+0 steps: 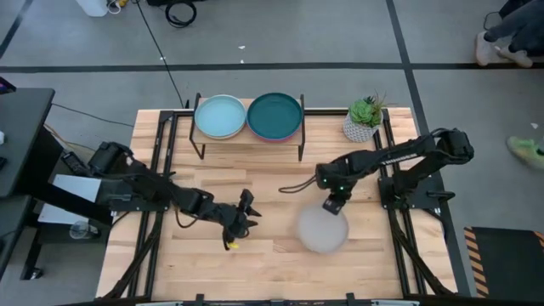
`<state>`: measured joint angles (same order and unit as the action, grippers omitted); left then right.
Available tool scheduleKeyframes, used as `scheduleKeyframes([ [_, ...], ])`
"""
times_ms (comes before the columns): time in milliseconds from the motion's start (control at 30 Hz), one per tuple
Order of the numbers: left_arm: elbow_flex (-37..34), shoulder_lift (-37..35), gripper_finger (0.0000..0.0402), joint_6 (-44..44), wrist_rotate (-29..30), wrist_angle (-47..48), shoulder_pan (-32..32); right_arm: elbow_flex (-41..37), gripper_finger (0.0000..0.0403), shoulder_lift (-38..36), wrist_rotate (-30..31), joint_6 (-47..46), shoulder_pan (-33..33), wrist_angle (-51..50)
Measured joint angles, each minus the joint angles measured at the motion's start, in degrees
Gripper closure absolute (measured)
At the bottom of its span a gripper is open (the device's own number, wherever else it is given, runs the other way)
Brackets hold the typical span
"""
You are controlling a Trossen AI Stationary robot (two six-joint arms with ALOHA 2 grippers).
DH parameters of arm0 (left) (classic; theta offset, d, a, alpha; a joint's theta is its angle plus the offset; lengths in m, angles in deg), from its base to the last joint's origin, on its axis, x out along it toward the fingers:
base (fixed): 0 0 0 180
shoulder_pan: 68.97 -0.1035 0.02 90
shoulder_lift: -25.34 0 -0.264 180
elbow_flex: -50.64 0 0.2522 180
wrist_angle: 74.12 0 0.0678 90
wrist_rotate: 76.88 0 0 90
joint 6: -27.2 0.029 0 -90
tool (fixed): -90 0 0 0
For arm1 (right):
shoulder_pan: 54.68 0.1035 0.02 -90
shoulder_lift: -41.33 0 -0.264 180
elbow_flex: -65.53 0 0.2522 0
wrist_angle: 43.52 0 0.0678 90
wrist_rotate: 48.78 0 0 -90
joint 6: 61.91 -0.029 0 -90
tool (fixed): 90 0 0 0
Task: Place and stack plates onto a shelf
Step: Stack the gray plate on top of the blue plate on the shelf
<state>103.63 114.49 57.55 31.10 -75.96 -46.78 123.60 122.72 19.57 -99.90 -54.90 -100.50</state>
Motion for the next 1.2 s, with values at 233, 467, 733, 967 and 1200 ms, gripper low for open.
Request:
scheduleKeyframes([
  [233,0.04,6.42,0.0209,10.79,2.63,-14.33,1.49,1.47,0.0380,0.00,-2.31,-0.92,-1.89,2.96],
  [467,6.61,13.27,0.0170,23.01,4.05,-18.34,0.31,1.53,0.0383,0.00,-3.54,-1.05,-2.87,7.72],
  [733,12.92,19.10,0.0168,32.08,6.93,-17.93,-2.30,1.53,0.0382,0.00,-3.53,-0.84,-2.95,8.23],
  [967,15.52,21.74,0.0174,40.66,7.32,-19.74,-2.86,1.53,0.0381,0.00,-3.65,-0.11,-2.95,10.86],
  [1200,16.52,21.63,0.0232,43.24,5.69,-21.36,-2.71,1.53,0.0377,0.00,-3.97,0.12,-2.95,13.38],
])
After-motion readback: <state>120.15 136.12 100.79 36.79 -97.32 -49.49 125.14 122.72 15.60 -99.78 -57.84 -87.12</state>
